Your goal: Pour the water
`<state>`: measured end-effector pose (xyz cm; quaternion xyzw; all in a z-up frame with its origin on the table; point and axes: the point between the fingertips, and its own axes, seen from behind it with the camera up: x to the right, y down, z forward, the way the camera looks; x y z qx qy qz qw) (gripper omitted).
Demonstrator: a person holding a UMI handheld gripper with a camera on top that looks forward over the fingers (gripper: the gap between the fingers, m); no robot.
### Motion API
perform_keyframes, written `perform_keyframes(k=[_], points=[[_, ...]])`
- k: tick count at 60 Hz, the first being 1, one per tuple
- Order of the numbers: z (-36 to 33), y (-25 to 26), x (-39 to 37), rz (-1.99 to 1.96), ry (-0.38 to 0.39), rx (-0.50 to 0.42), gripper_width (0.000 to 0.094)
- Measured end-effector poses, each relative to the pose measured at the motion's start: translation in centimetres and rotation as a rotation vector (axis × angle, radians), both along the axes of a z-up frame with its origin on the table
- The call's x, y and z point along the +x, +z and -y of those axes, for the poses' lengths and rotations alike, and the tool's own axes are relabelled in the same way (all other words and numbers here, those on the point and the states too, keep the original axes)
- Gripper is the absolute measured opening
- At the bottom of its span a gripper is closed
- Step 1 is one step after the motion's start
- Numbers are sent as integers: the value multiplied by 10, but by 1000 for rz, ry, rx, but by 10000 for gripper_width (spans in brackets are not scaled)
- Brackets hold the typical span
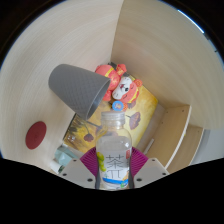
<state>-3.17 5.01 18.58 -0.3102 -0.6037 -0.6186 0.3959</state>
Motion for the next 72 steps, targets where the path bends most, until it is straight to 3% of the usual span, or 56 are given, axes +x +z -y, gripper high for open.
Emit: perform_keyframes(k=[11,25,37,52,58,72], points=[[-7,-5,-10,167,20,13,385],[-9,1,-8,92,26,33,386],[-5,31,8,-600,-17,-25,389],[10,66,50,-1578,50,-23,411],[7,43,65,-1868,42,-60,410],[-12,-52,80,-2087,-94,-202,410]])
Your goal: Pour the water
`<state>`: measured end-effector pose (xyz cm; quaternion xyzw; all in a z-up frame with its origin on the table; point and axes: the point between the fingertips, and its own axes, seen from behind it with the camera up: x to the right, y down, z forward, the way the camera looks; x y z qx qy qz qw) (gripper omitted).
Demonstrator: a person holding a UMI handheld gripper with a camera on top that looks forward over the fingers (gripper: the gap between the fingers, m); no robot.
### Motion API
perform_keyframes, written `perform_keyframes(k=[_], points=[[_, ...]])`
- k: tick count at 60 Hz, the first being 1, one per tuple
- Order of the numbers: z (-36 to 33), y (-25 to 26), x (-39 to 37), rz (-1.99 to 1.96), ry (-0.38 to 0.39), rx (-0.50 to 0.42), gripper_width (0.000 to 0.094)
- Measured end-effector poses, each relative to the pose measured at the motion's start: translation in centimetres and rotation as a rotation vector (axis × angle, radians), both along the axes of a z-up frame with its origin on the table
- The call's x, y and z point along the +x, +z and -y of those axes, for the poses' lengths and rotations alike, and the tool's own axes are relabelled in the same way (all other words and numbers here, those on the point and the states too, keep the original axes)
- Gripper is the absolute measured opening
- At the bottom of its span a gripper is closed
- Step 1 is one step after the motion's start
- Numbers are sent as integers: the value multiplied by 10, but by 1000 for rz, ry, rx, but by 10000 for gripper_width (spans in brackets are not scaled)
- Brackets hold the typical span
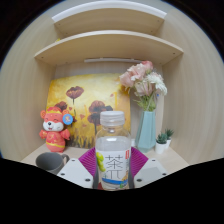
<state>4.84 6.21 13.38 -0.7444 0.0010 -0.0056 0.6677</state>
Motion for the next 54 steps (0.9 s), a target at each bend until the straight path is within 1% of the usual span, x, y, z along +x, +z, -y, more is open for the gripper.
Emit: perform_keyframes(k=[5,13,22,27,33,35,39,44,46,54], points=[[-3,-22,-1,-32,-4,-26,409],[-5,-46,-3,-68,15,-46,410],[-1,-46,-6,-19,12,-29,422],[-2,-46,-6,-18,8,-34,466],[-1,-47,-7,-5,9,-51,541],[0,-50,-7,15,8,-66,591],[6,-57,-5,28,-6,-97,736],[20,-62,-9,6,-1,-122,827],[27,-62,-8,-3,-7,-122,836],[65,-70,-1,-38,-51,-153,828]])
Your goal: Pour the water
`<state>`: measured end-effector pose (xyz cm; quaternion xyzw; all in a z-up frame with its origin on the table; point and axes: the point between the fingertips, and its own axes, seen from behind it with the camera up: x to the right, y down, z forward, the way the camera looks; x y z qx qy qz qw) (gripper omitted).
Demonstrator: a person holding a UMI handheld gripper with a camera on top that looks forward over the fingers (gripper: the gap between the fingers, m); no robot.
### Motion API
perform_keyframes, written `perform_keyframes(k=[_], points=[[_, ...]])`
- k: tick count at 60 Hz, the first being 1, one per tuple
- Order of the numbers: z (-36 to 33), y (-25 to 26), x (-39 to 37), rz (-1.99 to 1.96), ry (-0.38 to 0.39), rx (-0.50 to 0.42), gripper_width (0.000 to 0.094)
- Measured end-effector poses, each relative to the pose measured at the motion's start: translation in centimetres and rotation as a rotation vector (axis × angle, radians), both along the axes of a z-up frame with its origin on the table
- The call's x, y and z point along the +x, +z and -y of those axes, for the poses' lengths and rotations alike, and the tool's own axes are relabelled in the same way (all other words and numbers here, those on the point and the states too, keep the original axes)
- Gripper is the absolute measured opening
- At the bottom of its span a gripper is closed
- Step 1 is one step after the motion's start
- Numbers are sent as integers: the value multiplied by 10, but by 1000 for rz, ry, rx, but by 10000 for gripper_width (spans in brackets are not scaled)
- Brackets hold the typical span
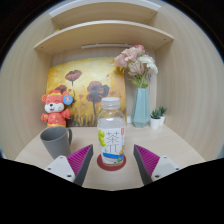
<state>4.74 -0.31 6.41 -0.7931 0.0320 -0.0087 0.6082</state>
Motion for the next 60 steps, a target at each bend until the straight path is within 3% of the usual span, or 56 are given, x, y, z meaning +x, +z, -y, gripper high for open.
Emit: perform_keyframes(k=[28,60], points=[[138,-28,-74,-58,77,-128,808],[188,79,-85,-31,98,52,813]])
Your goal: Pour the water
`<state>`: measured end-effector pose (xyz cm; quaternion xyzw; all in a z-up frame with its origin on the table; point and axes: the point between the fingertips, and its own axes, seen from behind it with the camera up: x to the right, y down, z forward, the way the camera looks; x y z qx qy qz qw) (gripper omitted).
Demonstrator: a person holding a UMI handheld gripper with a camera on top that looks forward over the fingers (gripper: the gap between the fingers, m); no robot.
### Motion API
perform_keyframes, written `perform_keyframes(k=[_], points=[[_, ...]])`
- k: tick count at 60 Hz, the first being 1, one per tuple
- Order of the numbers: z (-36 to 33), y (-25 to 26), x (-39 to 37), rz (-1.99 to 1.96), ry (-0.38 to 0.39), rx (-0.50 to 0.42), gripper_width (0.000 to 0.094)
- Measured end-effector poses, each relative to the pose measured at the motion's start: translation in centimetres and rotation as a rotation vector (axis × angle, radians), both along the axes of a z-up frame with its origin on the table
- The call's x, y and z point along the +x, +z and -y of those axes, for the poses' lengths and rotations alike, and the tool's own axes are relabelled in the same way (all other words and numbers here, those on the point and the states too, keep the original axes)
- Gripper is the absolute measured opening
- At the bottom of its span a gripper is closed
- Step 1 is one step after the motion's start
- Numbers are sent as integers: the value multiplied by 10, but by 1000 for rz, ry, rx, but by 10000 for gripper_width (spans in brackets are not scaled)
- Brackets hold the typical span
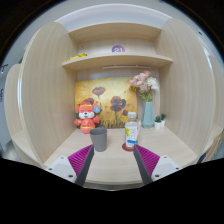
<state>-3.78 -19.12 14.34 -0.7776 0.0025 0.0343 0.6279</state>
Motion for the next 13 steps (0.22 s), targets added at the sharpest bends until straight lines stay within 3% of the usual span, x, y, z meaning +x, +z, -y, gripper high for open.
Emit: perform_keyframes(k=[13], points=[[10,14,2,5,-12,31,811]])
